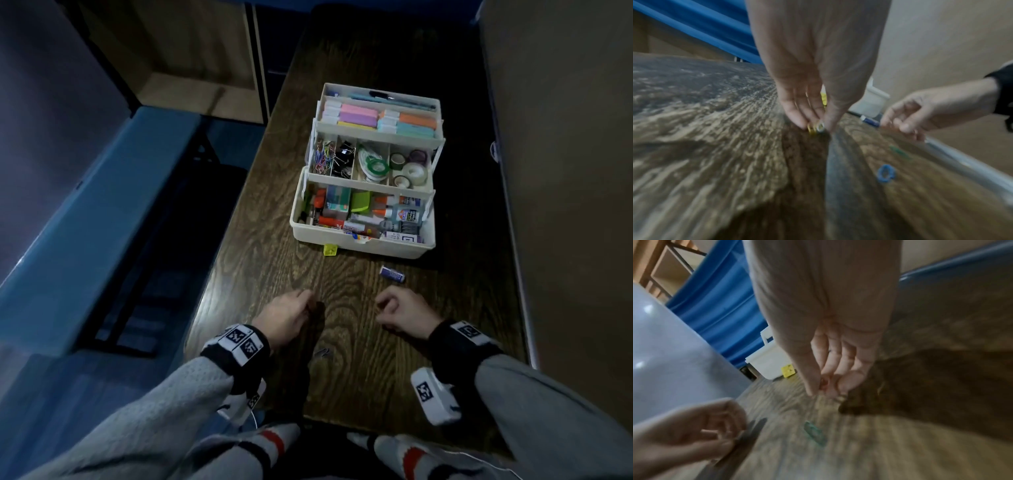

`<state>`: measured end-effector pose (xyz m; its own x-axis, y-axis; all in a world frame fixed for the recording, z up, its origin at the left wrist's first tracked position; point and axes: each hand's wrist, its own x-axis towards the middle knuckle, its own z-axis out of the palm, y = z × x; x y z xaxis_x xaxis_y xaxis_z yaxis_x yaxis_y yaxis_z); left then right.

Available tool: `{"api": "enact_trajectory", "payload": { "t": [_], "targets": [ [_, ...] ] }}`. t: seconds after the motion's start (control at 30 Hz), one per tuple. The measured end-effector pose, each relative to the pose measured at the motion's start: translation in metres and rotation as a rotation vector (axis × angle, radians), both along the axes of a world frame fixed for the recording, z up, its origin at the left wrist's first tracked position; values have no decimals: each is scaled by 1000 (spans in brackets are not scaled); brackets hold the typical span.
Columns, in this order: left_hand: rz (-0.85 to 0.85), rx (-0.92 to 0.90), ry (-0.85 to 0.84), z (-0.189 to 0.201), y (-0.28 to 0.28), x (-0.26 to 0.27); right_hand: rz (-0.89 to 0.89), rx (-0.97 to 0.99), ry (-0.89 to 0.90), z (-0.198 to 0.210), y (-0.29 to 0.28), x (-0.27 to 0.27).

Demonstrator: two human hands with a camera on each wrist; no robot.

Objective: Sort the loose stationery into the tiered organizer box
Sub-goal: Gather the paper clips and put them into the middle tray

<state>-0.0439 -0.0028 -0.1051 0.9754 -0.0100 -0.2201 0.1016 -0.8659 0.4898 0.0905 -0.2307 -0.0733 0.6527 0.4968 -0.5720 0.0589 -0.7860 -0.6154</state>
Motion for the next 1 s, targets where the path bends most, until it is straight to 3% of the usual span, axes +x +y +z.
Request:
{"api": "enact_trajectory", "payload": {
  "t": [0.17, 0.33, 0.57, 0.8, 1.0],
  "targets": [
    [-162, -186, 134, 3, -21, -10, 3, -26, 96, -5, -16, -26],
    [-162, -23, 180, 2, -34, -12, -29, -67, -90, -16, 3, -38],
    [-179, 74, 205, 8, -42, -4, 204, -208, -182, -16, 19, -32],
    [-270, 69, 212, 11, -38, -1, 290, -241, -205, -13, 30, -30],
    [-237, -56, 241, 10, -33, 0, 321, -189, -181, -14, 26, -25]
  ]
}}
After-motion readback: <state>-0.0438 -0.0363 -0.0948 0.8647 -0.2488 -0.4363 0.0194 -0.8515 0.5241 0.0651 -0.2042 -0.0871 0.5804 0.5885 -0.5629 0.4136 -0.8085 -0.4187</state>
